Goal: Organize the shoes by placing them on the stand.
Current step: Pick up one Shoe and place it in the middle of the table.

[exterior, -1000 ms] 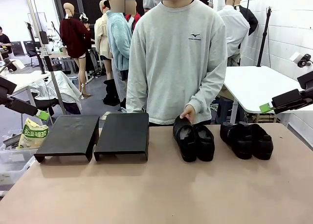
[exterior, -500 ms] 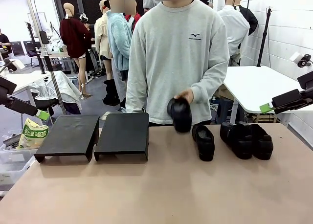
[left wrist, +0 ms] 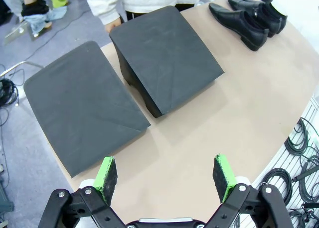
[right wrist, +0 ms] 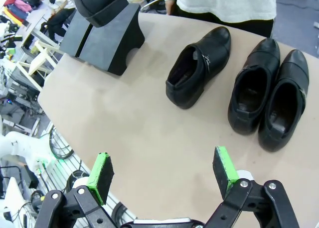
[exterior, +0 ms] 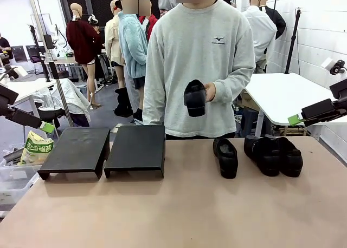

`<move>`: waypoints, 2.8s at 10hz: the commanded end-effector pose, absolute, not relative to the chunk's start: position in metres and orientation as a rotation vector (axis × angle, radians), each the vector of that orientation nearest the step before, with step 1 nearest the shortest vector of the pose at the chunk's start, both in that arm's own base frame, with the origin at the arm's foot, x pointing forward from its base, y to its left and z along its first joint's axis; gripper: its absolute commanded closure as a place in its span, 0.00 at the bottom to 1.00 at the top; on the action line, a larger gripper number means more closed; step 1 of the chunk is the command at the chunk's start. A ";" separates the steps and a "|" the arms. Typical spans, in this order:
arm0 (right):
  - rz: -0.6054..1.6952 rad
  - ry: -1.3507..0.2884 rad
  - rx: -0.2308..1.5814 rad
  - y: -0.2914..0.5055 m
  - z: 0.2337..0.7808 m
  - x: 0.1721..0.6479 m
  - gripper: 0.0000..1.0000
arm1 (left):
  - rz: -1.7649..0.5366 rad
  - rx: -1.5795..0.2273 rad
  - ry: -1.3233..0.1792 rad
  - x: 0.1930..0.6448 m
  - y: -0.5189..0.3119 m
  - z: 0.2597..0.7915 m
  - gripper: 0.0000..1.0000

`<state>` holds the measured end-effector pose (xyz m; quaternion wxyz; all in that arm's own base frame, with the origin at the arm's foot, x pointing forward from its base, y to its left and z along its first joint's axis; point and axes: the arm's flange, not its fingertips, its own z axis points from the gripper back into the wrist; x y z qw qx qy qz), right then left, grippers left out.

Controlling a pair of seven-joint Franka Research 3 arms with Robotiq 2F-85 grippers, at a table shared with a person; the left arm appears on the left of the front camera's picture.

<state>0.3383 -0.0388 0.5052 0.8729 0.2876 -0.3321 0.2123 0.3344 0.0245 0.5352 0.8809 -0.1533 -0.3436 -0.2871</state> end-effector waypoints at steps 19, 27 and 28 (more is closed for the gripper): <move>0.414 -0.212 0.296 0.038 0.452 0.473 0.00 | -0.605 -0.319 -0.715 0.335 0.026 0.534 0.00; 0.379 -0.151 -0.044 0.088 0.443 0.499 0.00 | -0.605 -0.319 -0.715 0.335 0.026 0.534 0.00; 0.381 -0.132 -0.080 0.098 0.433 0.512 0.00 | -0.605 -0.319 -0.715 0.335 0.026 0.534 0.00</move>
